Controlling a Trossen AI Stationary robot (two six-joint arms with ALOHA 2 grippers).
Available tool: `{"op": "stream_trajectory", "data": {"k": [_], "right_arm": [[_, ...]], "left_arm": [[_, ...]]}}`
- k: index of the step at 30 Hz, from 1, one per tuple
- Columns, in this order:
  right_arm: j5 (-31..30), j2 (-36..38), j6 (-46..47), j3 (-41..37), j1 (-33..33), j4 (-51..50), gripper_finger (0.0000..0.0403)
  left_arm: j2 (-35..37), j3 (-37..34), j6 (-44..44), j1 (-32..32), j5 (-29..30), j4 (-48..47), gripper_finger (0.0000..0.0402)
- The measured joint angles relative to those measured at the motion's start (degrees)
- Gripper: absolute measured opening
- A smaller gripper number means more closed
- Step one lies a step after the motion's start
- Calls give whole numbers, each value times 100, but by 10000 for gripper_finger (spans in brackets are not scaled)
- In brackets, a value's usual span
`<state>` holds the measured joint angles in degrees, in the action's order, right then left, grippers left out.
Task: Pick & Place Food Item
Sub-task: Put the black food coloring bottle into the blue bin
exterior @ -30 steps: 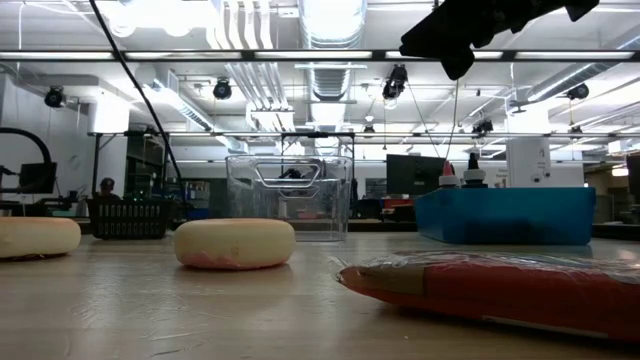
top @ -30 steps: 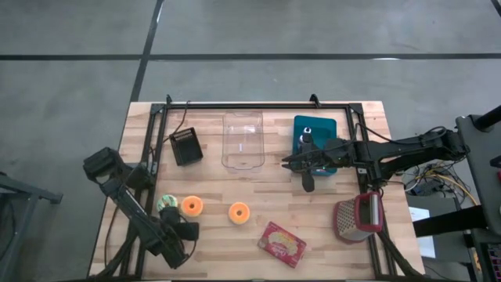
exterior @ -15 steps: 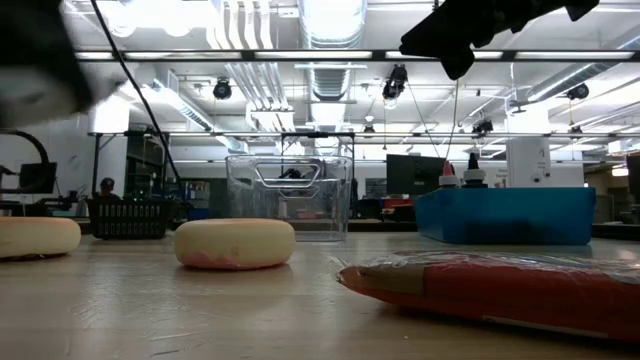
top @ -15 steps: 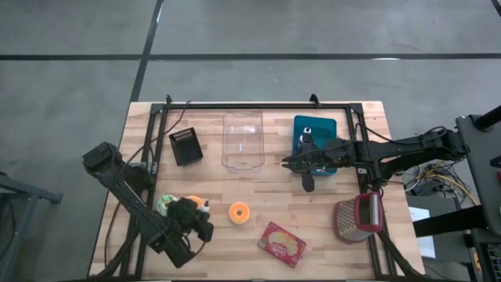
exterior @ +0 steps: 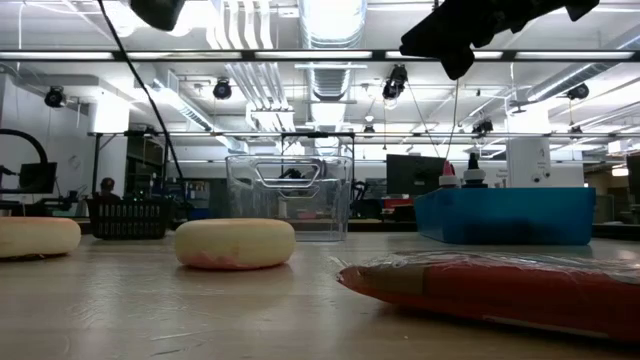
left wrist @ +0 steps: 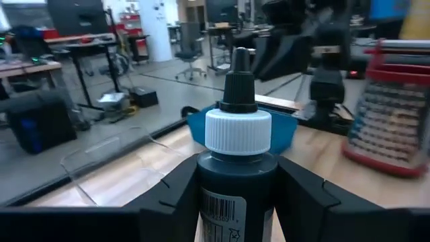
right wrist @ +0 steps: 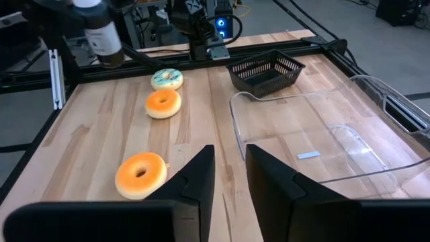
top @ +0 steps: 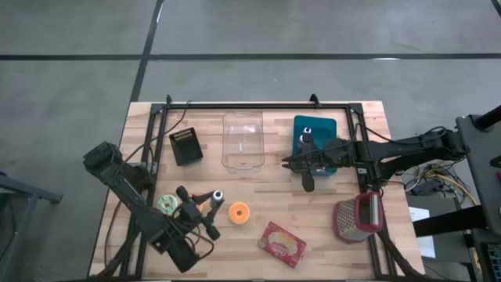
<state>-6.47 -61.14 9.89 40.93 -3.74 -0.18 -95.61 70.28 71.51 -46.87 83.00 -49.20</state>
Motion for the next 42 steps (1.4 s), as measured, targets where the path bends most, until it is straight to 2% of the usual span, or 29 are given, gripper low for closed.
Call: {"op": "stream_trajectory", "data": {"k": [6, 10, 18, 24, 30, 37, 42], "right_arm": [[-1, 0, 0, 0, 1, 1, 87], [1, 0, 0, 0, 1, 1, 83], [1, 0, 0, -2, 1, 0, 69], [1, 0, 2, -2, 1, 1, 73], [0, 0, 0, -2, 0, 0, 82], [0, 0, 0, -1, -1, 2, 87], [1, 0, 0, -2, 0, -1, 79]], "left_arm": [[35, -2, -140, 524, -535, 12, 158], [92, -4, -715, 866, -852, 311, 158], [105, -7, -3316, 1480, -1348, 2136, 158], [143, -7, -4804, 2106, -2205, 3357, 158], [144, -55, -5123, 2748, -3379, 3537, 158], [243, -378, -5883, 3362, -4115, 4336, 158], [441, -601, -6103, 3964, -4978, 4617, 158]]}}
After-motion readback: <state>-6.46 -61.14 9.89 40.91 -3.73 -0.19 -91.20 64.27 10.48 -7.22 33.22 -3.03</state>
